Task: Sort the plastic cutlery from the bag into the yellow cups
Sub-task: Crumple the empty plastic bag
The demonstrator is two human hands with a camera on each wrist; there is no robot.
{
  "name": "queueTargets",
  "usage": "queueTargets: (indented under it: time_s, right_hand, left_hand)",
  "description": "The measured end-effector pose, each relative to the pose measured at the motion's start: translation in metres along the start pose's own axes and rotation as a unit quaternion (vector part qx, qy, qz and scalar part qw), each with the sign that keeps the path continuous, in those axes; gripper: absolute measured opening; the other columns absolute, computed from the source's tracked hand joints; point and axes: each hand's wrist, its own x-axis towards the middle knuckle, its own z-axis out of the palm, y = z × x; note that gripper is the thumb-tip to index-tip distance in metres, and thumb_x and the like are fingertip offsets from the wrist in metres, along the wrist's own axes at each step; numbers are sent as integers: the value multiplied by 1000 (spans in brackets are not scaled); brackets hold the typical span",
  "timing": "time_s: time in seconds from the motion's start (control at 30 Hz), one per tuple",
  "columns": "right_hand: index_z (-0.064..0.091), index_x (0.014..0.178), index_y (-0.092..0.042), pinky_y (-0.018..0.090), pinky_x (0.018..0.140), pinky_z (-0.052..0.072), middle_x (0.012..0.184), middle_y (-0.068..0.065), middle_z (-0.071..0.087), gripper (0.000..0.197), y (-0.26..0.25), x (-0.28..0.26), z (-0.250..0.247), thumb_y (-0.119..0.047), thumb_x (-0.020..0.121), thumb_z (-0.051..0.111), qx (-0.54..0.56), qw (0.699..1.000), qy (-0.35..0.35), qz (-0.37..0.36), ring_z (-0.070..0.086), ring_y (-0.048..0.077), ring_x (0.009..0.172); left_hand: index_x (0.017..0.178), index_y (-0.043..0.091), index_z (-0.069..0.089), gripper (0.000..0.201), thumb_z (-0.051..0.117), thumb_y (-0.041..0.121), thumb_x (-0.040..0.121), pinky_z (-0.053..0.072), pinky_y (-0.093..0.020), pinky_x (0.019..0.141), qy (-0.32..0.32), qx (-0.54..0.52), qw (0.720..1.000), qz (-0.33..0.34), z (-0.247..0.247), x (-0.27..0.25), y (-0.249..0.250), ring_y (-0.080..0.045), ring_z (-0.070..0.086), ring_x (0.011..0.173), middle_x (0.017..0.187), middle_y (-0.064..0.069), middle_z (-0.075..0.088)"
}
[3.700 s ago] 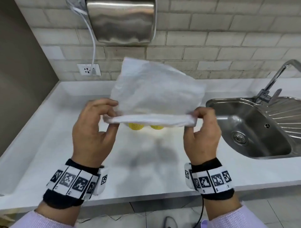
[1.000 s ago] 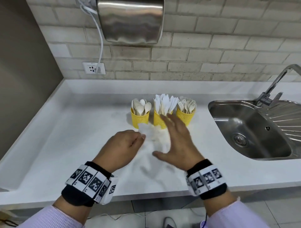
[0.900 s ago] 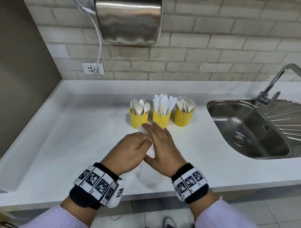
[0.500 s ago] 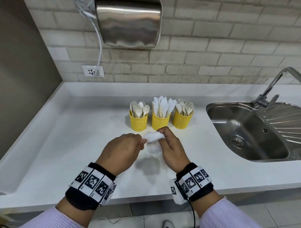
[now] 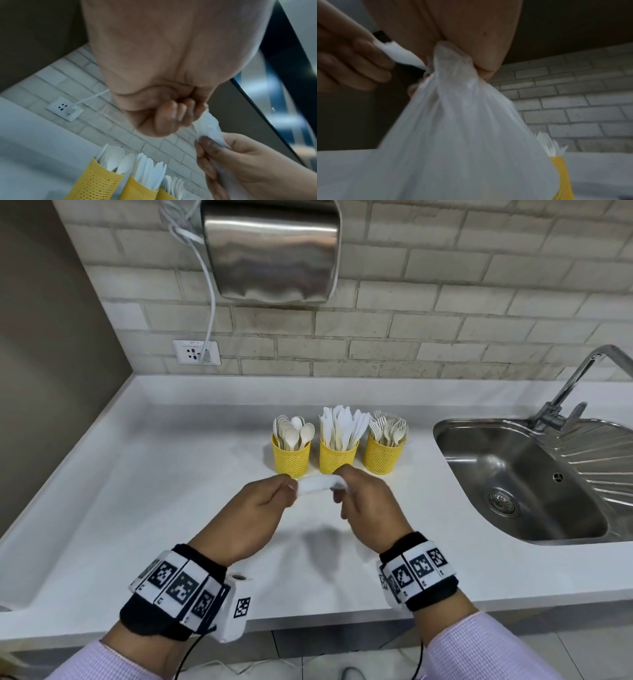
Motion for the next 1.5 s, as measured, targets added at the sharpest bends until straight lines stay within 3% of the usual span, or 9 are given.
queueTargets:
  time_s: [0.17, 0.23, 0.33, 0.47, 0.63, 0.77, 0.97, 1.23, 1.5]
  right_hand:
    - [60, 105, -15, 44, 60, 52, 86, 9, 68, 22, -9, 12, -4, -15, 89, 46, -48, 998, 27, -8, 62, 39, 74]
    - [58, 109, -15, 42, 62, 52, 90, 10, 68, 21, -17, 9, 7, -18, 95, 43, -56, 998, 8, -10, 64, 39, 77]
    - [54, 110, -11, 38, 52, 47, 79, 15, 67, 40, -24, -5, 32, -37, 100, 26, -100, 994, -8, -52, 63, 42, 65]
    - [44, 127, -10, 42, 56, 44, 76, 12, 65, 61, -33, -24, 51, -54, 101, 11, -90, 995, -30, 1, 60, 37, 64]
    - [43, 100, -16, 45, 57, 44, 72, 7, 61, 47, -50, -43, 51, -53, 102, 13, -50, 998, -35, 19, 56, 34, 62]
    - [44, 102, -16, 36, 51, 32, 72, 0, 55, 23, -63, -39, 26, -34, 107, 31, -65, 997, -7, -39, 54, 30, 59]
    - [60, 101, -15, 35, 51, 47, 83, 0, 65, 25, -81, -3, -27, -28, 102, 38, -110, 984, 115, -84, 61, 31, 66]
    - [49, 90, -25, 42, 57, 48, 57, -10, 42, 28, -58, 49, -40, -46, 103, 37, -22, 994, 93, -51, 47, 16, 57]
    - [44, 73, -32, 35, 53, 36, 59, -11, 44, 34, -63, 10, 28, -41, 104, 32, 131, 988, 78, 17, 44, 12, 54]
  left_hand:
    - [84, 31, 67, 29, 47, 41, 102, 38, -21, 69, -33, -101, 986, 127, 6, -7, 21, -1, 49, 69, 77, 18, 58]
    - [94, 30, 75, 26, 52, 40, 102, 44, -29, 76, -4, -118, 979, 164, 4, 0, 22, -7, 59, 85, 94, 9, 65]
    - [102, 29, 80, 22, 60, 38, 100, 47, -41, 87, 36, -102, 980, 168, 3, 7, 18, -25, 61, 96, 98, -3, 62]
    - [104, 31, 82, 21, 67, 39, 92, 45, -20, 77, 53, -113, 983, 132, 8, 10, 10, -15, 59, 85, 90, 10, 58]
    - [107, 39, 80, 18, 72, 32, 93, 41, -14, 70, 131, -50, 985, 101, 7, 21, -8, -8, 54, 76, 92, -1, 61]
    - [110, 40, 78, 19, 67, 31, 98, 42, -18, 70, 169, 19, 980, 106, 1, 25, -16, -12, 56, 75, 89, 5, 58]
    - [101, 34, 71, 23, 50, 44, 103, 43, -27, 67, 156, 110, 971, 141, -4, 20, -18, -14, 54, 72, 83, 10, 52]
    - [109, 42, 74, 25, 50, 47, 103, 39, -19, 75, 41, -60, 981, 178, -1, -6, 11, -11, 49, 80, 94, 9, 55]
    - [116, 34, 74, 24, 54, 27, 104, 47, -20, 93, 100, -103, 970, 196, -3, -3, 12, -8, 54, 111, 116, -5, 49]
